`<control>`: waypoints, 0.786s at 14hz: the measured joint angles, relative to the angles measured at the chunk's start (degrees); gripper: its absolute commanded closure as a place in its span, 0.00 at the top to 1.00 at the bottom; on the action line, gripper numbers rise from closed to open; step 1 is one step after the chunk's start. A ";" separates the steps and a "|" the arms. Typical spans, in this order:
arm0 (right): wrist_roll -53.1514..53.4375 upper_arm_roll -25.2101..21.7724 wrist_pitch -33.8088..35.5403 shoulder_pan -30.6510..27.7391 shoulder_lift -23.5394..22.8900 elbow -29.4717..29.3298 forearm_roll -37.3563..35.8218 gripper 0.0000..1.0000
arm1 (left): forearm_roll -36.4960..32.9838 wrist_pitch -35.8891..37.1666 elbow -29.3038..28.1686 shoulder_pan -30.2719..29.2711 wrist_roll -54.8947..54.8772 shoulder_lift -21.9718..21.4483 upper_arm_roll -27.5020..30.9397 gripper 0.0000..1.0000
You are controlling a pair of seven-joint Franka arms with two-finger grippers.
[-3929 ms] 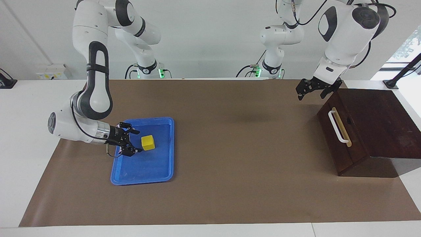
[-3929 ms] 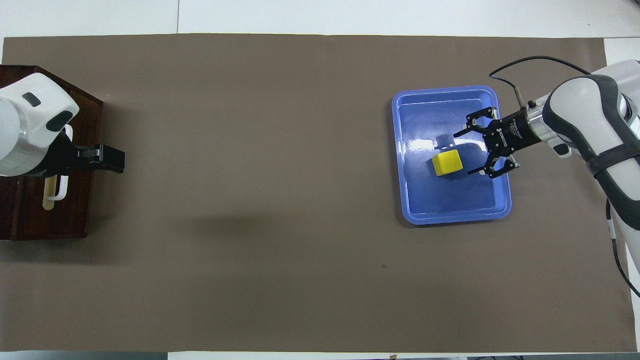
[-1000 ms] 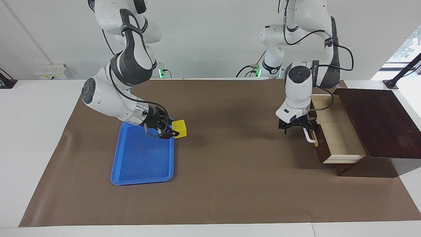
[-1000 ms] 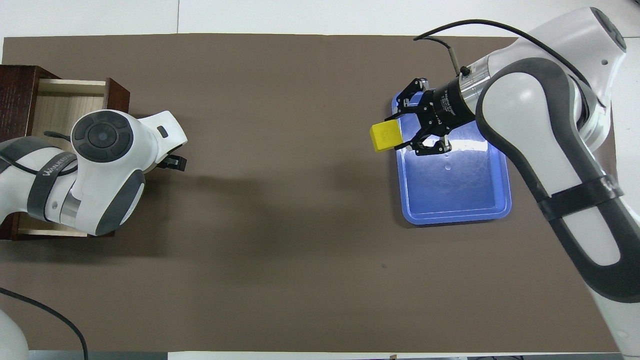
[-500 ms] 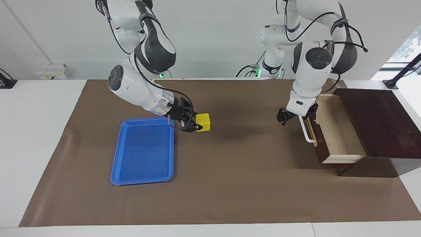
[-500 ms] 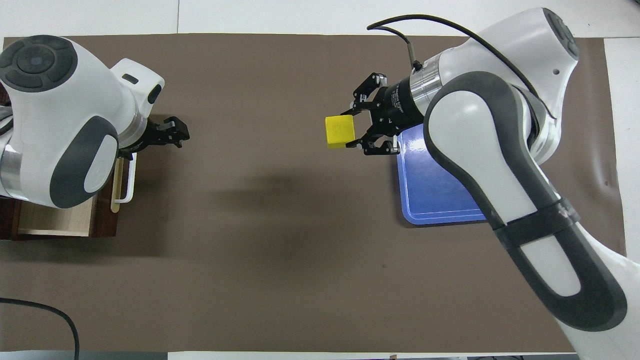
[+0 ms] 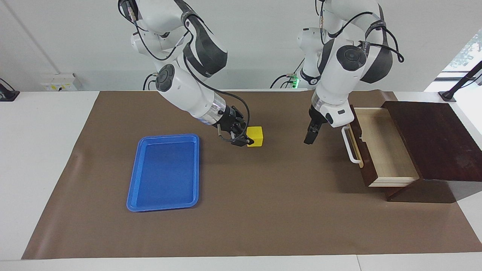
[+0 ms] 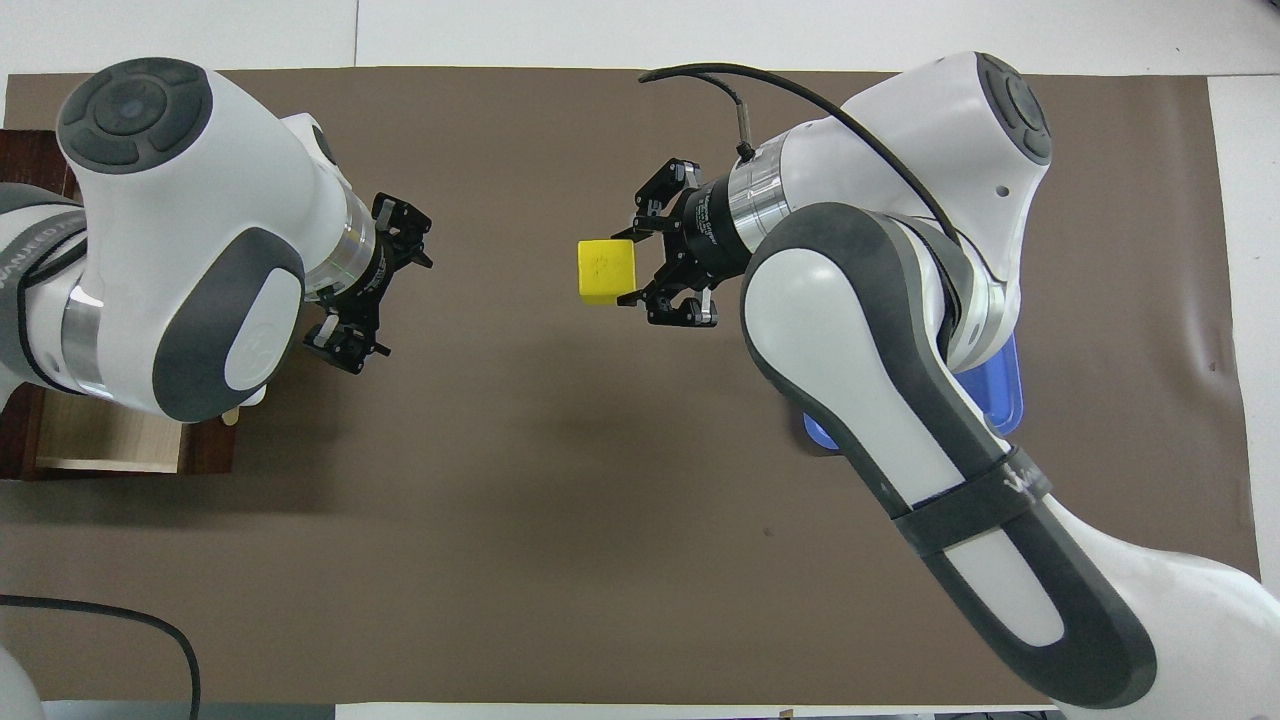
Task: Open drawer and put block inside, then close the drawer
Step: 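Carry the cube toward the left gripper while the left gripper approaches it, then grasp the cube with the left gripper and open the right gripper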
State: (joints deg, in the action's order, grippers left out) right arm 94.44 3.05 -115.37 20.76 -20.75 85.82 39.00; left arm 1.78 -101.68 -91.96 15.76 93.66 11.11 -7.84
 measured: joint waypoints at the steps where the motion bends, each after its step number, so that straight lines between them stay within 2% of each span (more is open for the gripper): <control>1: 0.00 -0.02 0.00 -0.04 -0.01 0.00 0.53 0.00 | 0.17 0.01 1.61 1.00 6.99 0.76 -0.06 1.00; 3: 0.00 -0.02 0.05 -0.03 -0.01 0.00 1.18 0.00 | 0.24 -1.12 3.38 4.13 15.51 1.81 -0.15 1.00; 6: 0.02 0.05 0.09 0.69 -0.02 0.00 1.33 0.00 | 0.26 -2.31 3.80 9.16 21.71 2.68 -0.18 1.00; 11: 0.02 0.06 0.09 0.88 -0.06 0.00 1.34 0.00 | 0.26 -5.82 4.91 10.38 28.90 4.35 0.18 1.00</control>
State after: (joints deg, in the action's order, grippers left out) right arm 94.46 3.11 -115.28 21.64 -20.80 85.82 40.34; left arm 2.04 -107.51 -87.05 26.14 122.56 15.46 -7.66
